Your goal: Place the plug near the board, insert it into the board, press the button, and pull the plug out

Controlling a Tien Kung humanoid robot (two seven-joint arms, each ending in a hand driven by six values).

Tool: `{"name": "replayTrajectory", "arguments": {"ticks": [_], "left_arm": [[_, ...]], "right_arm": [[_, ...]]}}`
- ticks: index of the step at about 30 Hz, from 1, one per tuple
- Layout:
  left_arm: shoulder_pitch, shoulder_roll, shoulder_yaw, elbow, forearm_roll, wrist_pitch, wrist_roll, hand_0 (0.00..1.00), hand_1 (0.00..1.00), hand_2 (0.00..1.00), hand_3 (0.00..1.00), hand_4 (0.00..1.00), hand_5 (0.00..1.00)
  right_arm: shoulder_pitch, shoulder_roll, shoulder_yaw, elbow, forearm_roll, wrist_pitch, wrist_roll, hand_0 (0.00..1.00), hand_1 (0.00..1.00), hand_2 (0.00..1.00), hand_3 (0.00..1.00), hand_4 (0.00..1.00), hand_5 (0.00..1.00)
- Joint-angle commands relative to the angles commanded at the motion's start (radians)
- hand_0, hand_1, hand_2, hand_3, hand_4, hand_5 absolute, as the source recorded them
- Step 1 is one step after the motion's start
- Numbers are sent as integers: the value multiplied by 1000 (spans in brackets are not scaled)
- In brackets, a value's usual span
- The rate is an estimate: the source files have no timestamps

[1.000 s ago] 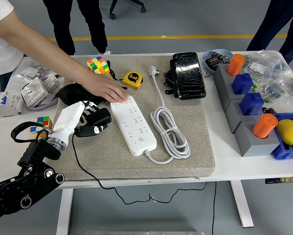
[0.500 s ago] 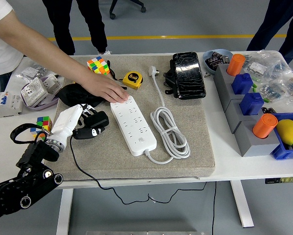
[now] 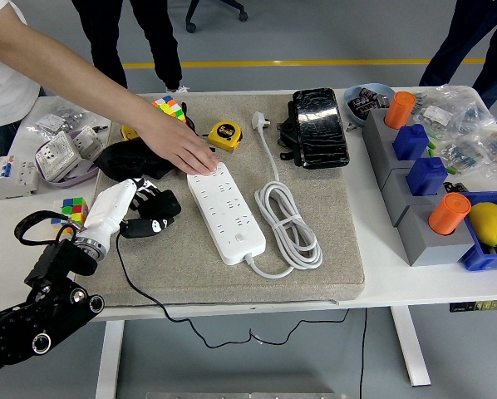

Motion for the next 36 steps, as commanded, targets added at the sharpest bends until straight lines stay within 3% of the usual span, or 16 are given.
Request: {"name": "replayTrajectory", "arguments": {"ticks": [2,3,14,15,26,28,31,33,36], "left_arm": [[1,0,-3,0,-4,-4,-2,433,587,582,592,851,194],[2,1,-5,-1,-5,-6,-3,531,645,660,644,972,316],[18,7,-31,-23,6,-17,-9,581,687,707,709,998,380],[20,8,-36,-28,10,-17,-11,685,764,809,760,998,407],[46,18,-62,-58,18,-3,-33,714,791,842,786,998,429],[52,19,-69,-65,17,1,-39,721,808,857,806,998,477],[65,20,-84,-76,3,19,-71,721,808,857,806,998,477],[74,19,-100,-82,-15,40,-112,670,754,802,779,998,511],[85,16,-121,-87,-58,68,-175,670,754,802,779,998,511]], "right_arm": [[0,0,1,0,0,0,0,566,642,610,538,913,460],[-1,0,0,0,0,0,0,567,642,609,538,913,460],[0,0,-3,0,0,1,0,567,642,609,538,913,461],[1,0,-4,0,0,1,0,567,642,609,538,913,463],[2,-1,-3,0,0,1,0,567,643,610,538,914,461],[1,-1,-5,-1,0,1,0,567,643,610,538,914,462],[0,1,-5,-1,1,1,-1,567,643,610,538,914,462],[1,0,-5,-1,0,1,-1,567,642,610,538,915,462],[2,-1,-4,-1,-1,0,0,567,642,610,538,915,462]]}}
